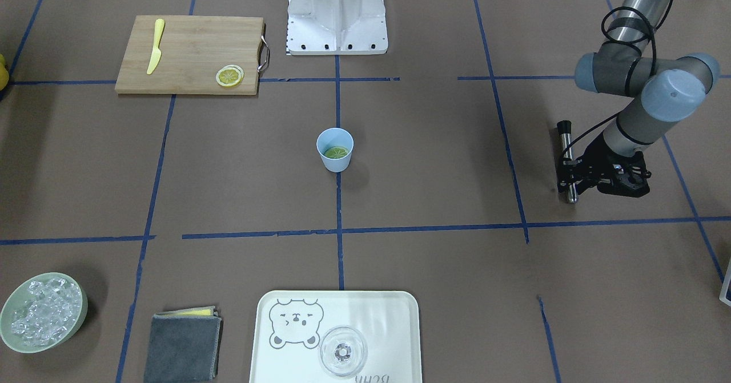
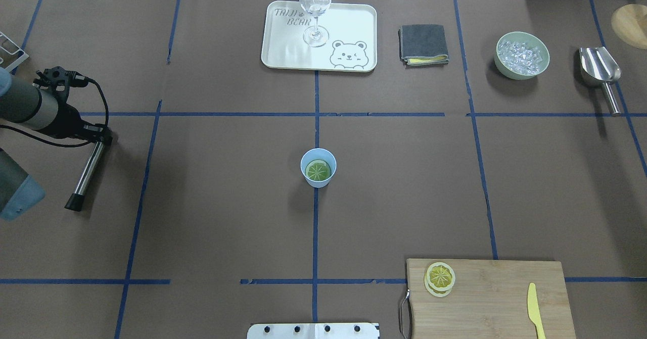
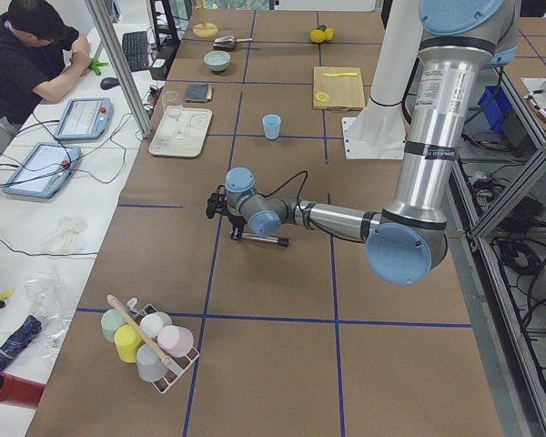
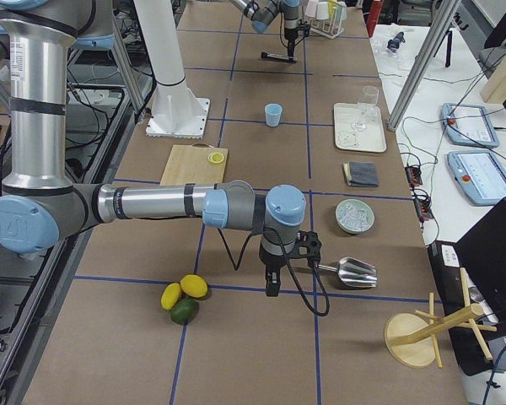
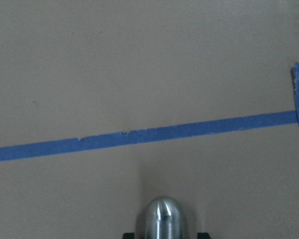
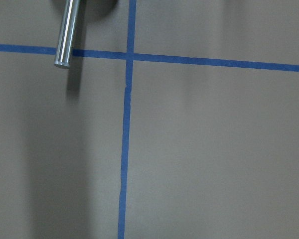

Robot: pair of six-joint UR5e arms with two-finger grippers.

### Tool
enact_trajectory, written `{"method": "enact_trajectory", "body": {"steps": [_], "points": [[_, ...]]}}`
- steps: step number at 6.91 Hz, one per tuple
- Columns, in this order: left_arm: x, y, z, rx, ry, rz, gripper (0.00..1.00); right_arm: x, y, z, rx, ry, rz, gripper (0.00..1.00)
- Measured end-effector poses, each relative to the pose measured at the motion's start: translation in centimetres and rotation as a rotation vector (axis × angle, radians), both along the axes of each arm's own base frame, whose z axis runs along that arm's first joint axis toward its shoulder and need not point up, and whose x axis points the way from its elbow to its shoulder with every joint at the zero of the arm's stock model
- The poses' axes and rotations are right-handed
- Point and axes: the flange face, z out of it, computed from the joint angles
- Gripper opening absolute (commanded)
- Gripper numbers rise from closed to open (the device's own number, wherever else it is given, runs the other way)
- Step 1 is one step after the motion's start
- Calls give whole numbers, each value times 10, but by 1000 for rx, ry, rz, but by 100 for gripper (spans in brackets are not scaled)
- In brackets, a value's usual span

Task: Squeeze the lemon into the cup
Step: 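Close the left gripper on the top of the steel muddler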

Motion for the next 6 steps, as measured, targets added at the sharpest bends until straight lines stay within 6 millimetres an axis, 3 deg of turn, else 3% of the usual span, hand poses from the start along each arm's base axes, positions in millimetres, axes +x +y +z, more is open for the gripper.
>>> {"method": "enact_trajectory", "body": {"steps": [2, 3, 5, 6], "points": [[-2, 4, -4, 7, 5, 2, 0, 0, 1, 1, -3, -2, 0, 100], [-4, 5, -20, 52, 20, 16, 0, 0, 2, 2, -4, -3, 0, 100], [-16, 6, -81, 288, 55, 98, 0, 0, 4, 4, -8, -3, -1, 100], [-22, 4, -123, 435, 72, 125, 0, 0, 6, 6, -13, -3, -1, 100]]}}
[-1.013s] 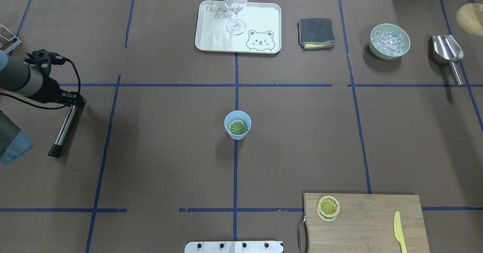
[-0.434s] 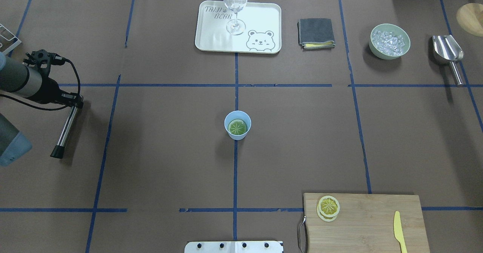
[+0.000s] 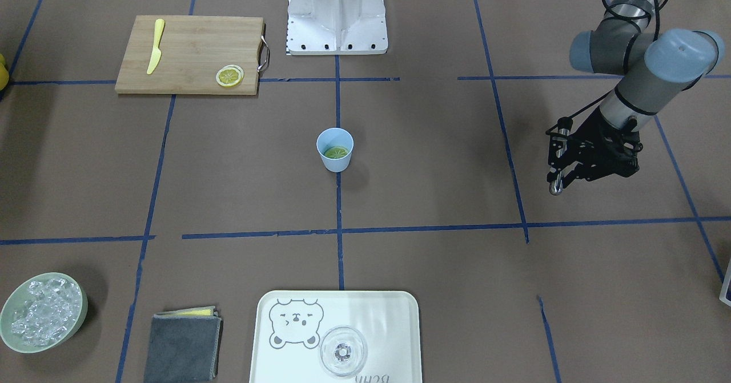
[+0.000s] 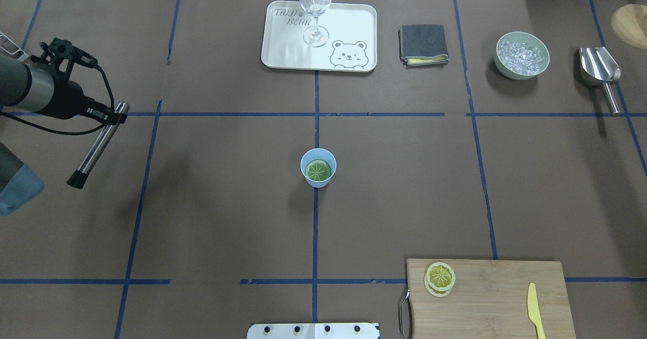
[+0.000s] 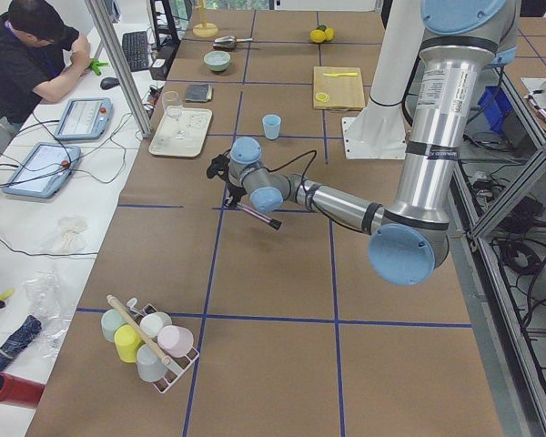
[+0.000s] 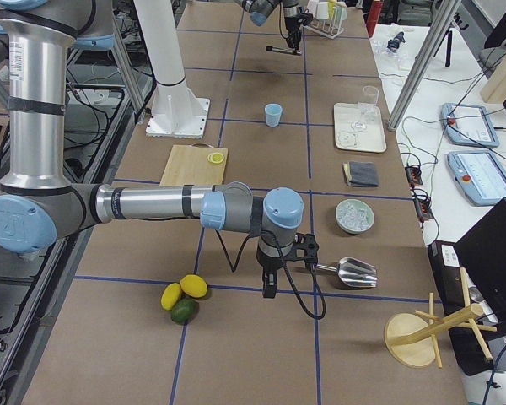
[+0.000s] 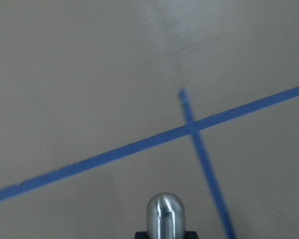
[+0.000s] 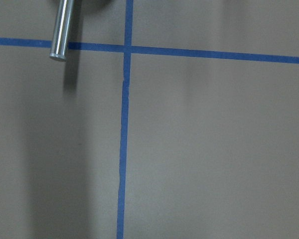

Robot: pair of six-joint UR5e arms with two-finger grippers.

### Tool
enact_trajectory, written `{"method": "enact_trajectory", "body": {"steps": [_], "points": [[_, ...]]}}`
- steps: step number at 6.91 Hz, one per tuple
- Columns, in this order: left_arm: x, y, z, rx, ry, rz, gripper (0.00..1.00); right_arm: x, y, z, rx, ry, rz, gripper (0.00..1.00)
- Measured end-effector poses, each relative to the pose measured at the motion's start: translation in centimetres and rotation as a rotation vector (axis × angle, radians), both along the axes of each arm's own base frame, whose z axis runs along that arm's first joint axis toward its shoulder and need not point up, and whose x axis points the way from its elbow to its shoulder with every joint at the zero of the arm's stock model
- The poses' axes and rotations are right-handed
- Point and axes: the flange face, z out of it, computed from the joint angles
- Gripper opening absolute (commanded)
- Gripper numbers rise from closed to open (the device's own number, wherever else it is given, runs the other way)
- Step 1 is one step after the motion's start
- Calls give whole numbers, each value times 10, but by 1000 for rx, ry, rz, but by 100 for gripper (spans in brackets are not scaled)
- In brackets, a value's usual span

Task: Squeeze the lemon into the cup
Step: 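Lift the muddler upright with the left gripper and carry it over the cup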

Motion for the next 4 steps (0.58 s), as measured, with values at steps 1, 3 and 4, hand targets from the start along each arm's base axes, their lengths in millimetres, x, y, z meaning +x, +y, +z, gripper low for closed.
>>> {"method": "enact_trajectory", "body": {"steps": [1, 3, 4], "points": [[-3, -2, -51, 123, 45, 10, 0, 0, 2, 2, -4, -1, 0, 100], [-15, 10, -139, 317, 159, 1, 0, 0, 3, 4, -9, -3, -1, 100], [-23, 16, -162, 440, 224, -43, 0, 0, 4, 4, -11, -3, 0, 100]]}}
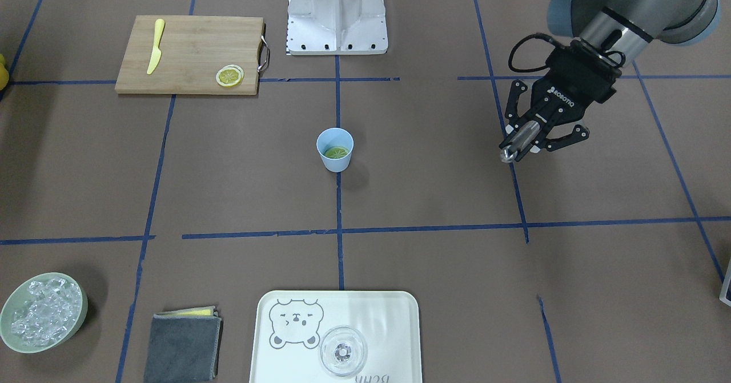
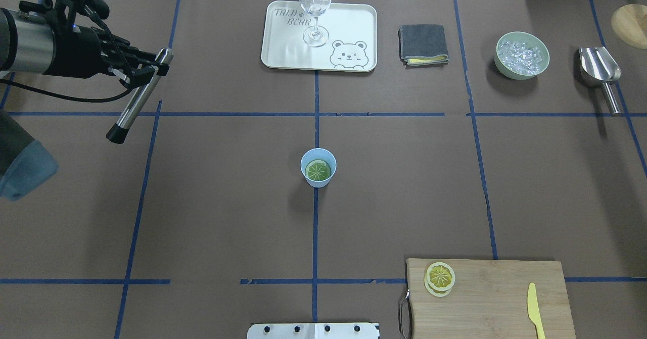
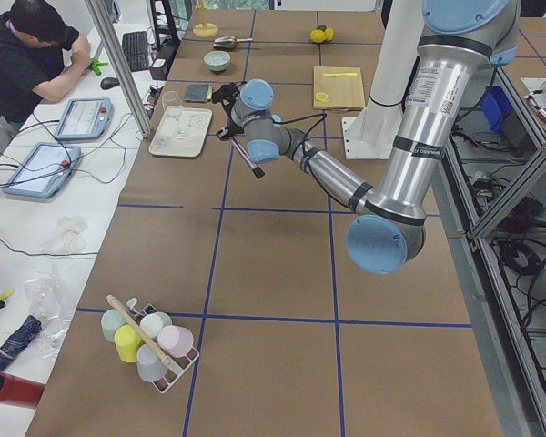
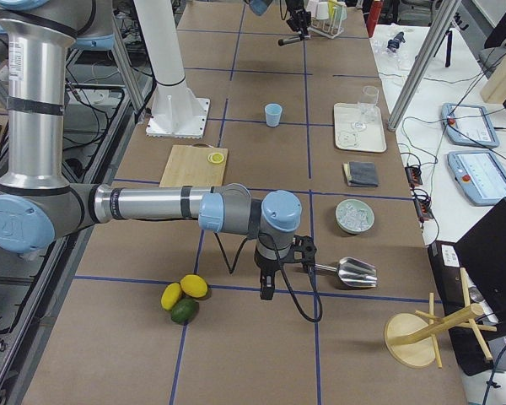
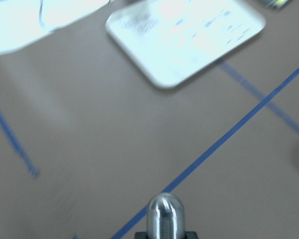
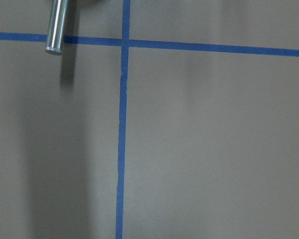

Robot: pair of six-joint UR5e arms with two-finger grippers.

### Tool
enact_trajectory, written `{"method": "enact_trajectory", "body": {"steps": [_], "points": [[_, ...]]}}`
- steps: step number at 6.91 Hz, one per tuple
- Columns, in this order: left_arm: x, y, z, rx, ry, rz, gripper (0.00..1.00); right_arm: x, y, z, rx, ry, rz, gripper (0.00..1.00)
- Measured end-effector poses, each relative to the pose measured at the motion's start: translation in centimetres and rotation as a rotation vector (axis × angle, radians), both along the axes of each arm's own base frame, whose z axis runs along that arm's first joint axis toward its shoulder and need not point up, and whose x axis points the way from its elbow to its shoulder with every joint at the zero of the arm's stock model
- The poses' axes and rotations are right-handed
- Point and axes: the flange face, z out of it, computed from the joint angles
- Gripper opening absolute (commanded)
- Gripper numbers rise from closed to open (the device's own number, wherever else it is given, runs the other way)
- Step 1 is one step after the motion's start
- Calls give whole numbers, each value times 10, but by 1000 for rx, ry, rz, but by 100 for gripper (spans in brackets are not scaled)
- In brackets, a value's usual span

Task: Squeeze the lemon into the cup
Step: 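Lift the muddler upright with the left gripper and carry it over the cup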

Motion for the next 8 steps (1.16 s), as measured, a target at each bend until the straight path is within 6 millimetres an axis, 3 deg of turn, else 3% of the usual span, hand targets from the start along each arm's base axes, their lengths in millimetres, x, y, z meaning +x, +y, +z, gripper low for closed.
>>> {"method": "enact_trajectory", "body": {"steps": [2, 3, 5, 6, 8], "points": [[-10, 7, -16, 242, 196, -97, 0, 2, 3, 2, -10, 3, 8, 100], [-2, 14, -25, 342, 300, -89, 0, 3, 4, 4, -15, 4, 13, 100], [61, 46, -64, 497, 540, -46, 0, 8, 7, 6, -22, 7, 27, 100], [94, 67, -73, 520, 664, -69, 0, 11, 8, 7, -25, 7, 34, 100], [151, 85, -69, 509, 817, -133, 0, 15, 9, 7, -27, 7, 41, 100]]}}
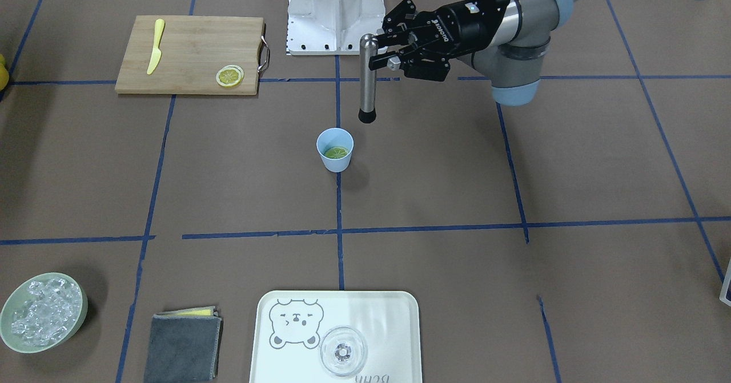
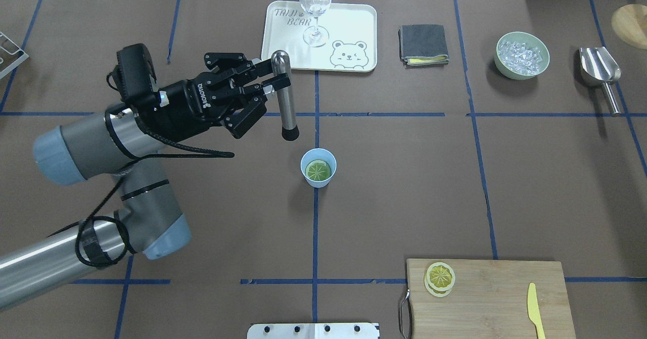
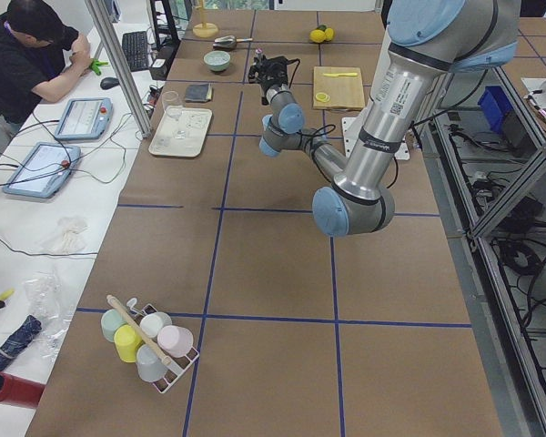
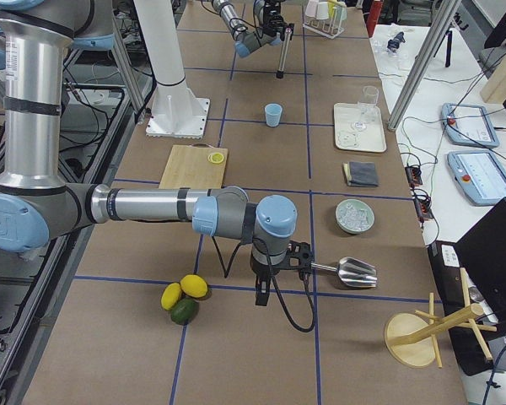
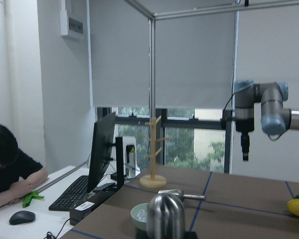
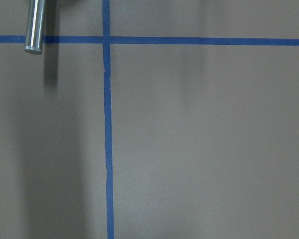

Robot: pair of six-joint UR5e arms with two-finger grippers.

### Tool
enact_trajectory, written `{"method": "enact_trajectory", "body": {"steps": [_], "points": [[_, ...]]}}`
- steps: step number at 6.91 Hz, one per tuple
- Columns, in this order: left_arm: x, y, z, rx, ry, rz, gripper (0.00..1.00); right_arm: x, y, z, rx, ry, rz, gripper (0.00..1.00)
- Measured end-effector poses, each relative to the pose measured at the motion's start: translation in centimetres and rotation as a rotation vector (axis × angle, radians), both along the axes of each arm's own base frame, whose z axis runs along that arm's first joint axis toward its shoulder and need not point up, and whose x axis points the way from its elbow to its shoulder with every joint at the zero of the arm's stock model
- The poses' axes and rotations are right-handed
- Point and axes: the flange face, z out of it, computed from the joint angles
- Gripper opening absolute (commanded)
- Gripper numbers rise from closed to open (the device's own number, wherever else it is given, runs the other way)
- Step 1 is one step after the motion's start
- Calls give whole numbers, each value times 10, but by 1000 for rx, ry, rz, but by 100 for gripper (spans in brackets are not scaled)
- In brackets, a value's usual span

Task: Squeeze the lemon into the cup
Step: 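Lift the muddler upright with the left gripper and carry it over the cup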

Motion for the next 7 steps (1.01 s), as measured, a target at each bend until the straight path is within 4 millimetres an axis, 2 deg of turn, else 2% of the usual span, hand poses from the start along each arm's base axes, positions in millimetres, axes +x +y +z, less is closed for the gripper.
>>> {"method": "enact_trajectory", "body": {"steps": [2, 3, 7], "points": [[41, 16, 14, -15, 13, -46, 0, 3, 1, 2, -5, 2, 7, 100], [55, 23, 21, -24, 4, -62, 0, 5, 1, 4, -8, 2, 10, 100], [84, 25, 48, -72, -50, -79, 0, 9, 1, 6, -13, 3, 20, 100]]}}
